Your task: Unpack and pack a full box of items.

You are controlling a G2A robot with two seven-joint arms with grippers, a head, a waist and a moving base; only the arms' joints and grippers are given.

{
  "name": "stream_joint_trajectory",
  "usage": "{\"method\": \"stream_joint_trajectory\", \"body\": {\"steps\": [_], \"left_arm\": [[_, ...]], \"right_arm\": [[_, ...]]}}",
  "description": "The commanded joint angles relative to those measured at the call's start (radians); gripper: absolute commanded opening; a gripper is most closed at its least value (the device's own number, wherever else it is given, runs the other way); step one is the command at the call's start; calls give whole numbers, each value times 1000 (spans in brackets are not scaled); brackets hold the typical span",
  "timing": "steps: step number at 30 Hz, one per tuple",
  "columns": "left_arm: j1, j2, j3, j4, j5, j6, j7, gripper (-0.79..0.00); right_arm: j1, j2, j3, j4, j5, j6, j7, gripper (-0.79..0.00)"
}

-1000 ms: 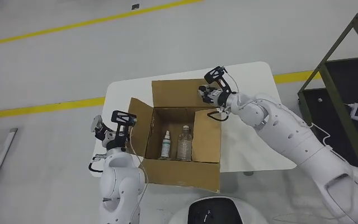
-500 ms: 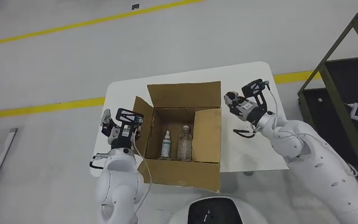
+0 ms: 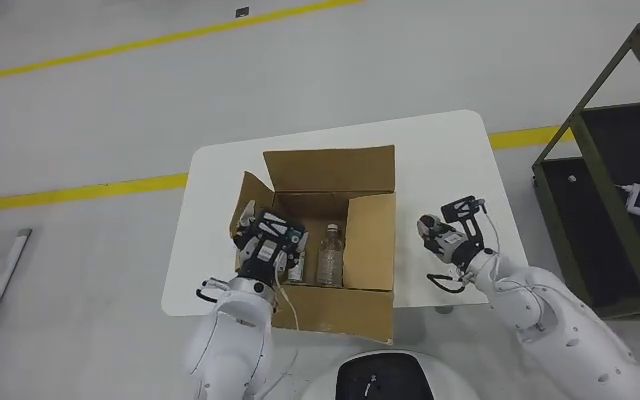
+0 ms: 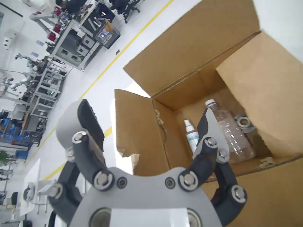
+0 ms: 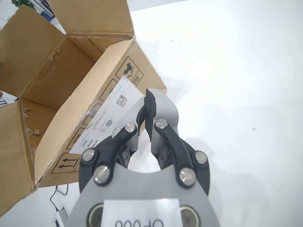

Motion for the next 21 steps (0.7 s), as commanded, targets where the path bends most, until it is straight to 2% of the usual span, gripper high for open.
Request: {"method": "stream_joint_trajectory", "body": {"steps": [1,13,21], "left_arm": [[11,0,15,-1,-23,-8,-4,0],[15,0,20,-2,-29,-13,-6,0],[20,0,24,8,-46,-6,12,0]], "right_arm": [[29,-6,-30,29,-2,-20,4,-785],[213,-53,-158,200,25,-112,2,-785],[312,-75,-187,297,25,-142,-1,-785]]}}
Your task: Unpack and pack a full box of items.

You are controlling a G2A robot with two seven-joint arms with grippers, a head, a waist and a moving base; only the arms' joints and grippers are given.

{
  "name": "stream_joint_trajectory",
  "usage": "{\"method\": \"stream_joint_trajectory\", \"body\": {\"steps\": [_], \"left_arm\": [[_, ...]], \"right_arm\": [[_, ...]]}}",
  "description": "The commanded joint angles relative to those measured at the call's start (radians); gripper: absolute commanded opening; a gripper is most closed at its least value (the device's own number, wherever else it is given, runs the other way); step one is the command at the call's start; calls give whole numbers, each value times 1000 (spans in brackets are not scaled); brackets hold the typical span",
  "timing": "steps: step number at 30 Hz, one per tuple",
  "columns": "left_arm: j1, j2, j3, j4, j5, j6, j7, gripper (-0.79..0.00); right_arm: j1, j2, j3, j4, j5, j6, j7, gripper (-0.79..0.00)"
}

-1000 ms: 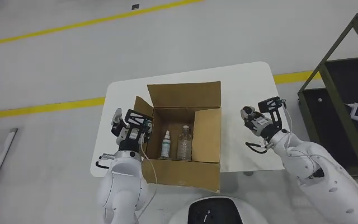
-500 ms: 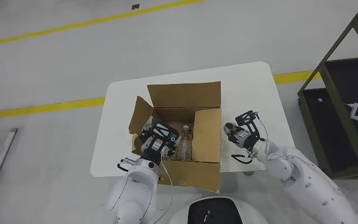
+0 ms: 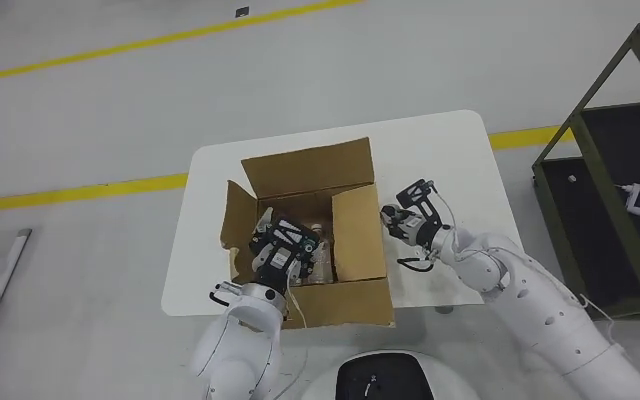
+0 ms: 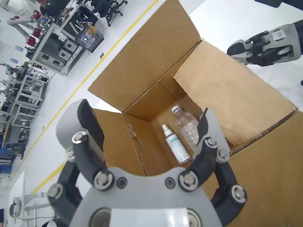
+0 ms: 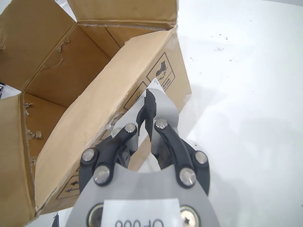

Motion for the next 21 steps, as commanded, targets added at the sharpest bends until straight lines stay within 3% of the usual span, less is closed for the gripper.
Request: {"method": "stream_joint_trajectory", "body": {"steps": [1,7,14,16,21], "left_arm": [[5,-1,7,15,-42,9,17,0],[-62,-18,39,86,-341,52,-102,0],[-232,-38,30,271,-752,206,-367,0],[-268,-40,22,311,-802,241,-401,0],[-268,-40,22,311,-802,241,-401,0]], "right_arm": [[5,-1,6,8,4,1,-9,-785],[-44,8,56,-38,3,22,-14,-785],[-137,30,150,-160,-21,45,16,-785],[-157,35,169,-189,-18,40,30,-785],[-187,40,197,-231,-14,34,49,-785]]}}
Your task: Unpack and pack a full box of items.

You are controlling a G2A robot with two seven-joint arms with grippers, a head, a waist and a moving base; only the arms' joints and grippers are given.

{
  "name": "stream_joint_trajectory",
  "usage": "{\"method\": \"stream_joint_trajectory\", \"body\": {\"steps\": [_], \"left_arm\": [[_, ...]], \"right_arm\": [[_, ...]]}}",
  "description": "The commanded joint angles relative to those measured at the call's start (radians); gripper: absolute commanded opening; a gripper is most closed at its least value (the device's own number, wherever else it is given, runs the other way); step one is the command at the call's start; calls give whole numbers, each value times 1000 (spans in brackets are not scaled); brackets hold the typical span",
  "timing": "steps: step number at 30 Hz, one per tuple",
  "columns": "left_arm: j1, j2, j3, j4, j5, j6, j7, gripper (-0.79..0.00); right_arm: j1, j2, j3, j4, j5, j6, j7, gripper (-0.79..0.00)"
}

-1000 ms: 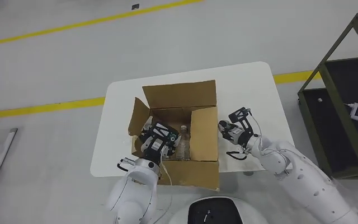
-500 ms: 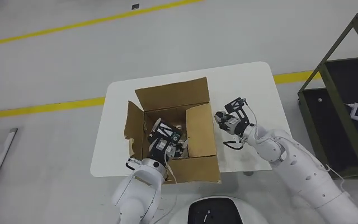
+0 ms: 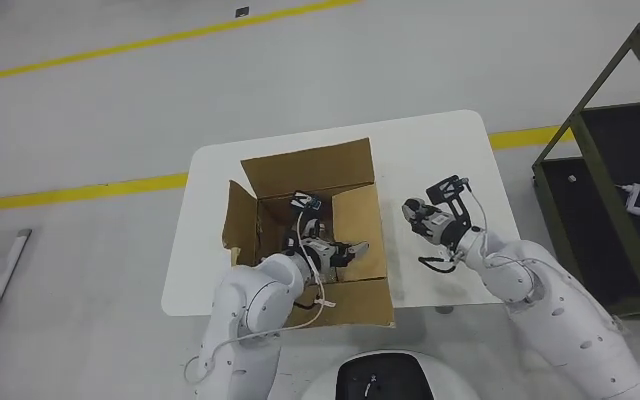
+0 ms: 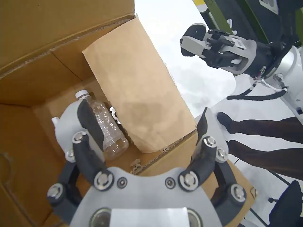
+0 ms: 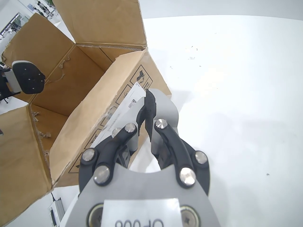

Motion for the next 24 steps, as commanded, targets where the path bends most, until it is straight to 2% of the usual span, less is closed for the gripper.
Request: {"method": "stream_joint_trajectory", "body": {"steps": [1,6,9,13,17,24], "left_arm": [[0,0,0,0,1,0,0,0],[0,0,0,0,1,0,0,0],[19,1,2,30,-52,4,25,0],[5,0,-29,100,-97,105,82,0],[-8,-6,-60,157,-257,197,108,0],[-41,2,-71,270,-317,201,82,0]], "right_arm": [[-8,1,6,-12,0,1,6,-785],[-25,3,22,-28,-2,5,16,-785],[-28,3,24,-24,-5,2,25,-785],[-24,2,25,-9,-3,-3,29,-785],[-23,0,23,3,-3,-6,30,-785],[-5,-4,6,25,0,-25,45,-785]]}}
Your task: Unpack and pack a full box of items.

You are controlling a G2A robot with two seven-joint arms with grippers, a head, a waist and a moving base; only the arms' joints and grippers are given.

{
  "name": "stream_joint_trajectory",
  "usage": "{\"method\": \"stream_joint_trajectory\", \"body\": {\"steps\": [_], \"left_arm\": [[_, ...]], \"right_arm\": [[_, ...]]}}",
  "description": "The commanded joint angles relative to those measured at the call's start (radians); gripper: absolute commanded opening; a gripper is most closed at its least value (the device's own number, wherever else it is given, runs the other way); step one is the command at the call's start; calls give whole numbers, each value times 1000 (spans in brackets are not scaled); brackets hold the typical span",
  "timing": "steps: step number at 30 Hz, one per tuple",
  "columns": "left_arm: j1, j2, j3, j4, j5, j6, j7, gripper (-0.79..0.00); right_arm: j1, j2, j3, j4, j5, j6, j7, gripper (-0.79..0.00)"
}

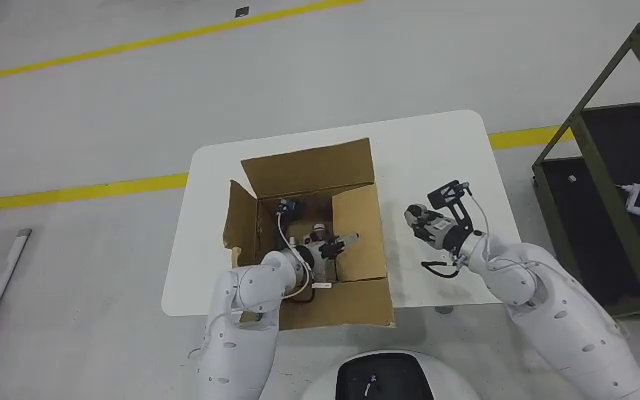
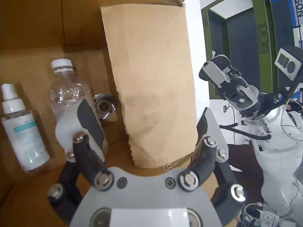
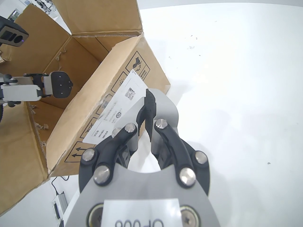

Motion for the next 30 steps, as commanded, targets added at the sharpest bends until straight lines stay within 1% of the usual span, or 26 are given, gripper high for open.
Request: {"method": "stream_joint_trajectory", "body": {"steps": [1,3,6,13,16,18,22,25,30], "left_arm": [[-8,3,5,20,4,-12,-8,0],[-16,5,9,43,6,-10,-10,0],[-26,6,16,74,-36,-6,-15,0],[-46,7,12,124,-198,16,-43,0],[-53,7,-1,143,-286,42,-55,0],[-59,9,-4,150,-321,48,-66,0],[-68,11,-16,166,-450,62,-108,0],[-75,15,-22,172,-496,67,-122,0],[-87,24,-17,140,-506,58,-129,0]], "right_arm": [[7,-1,-7,8,0,-9,7,-785],[15,-3,-14,20,1,-14,10,-785],[24,-7,-27,37,9,-19,18,-785],[46,-17,-66,87,14,-28,24,-785],[56,-23,-84,102,23,-31,28,-785],[62,-26,-93,113,30,-36,30,-785],[72,-31,-106,130,44,-47,32,-785],[79,-33,-109,140,48,-51,32,-785],[75,-32,-89,132,48,-31,17,-785]]}}
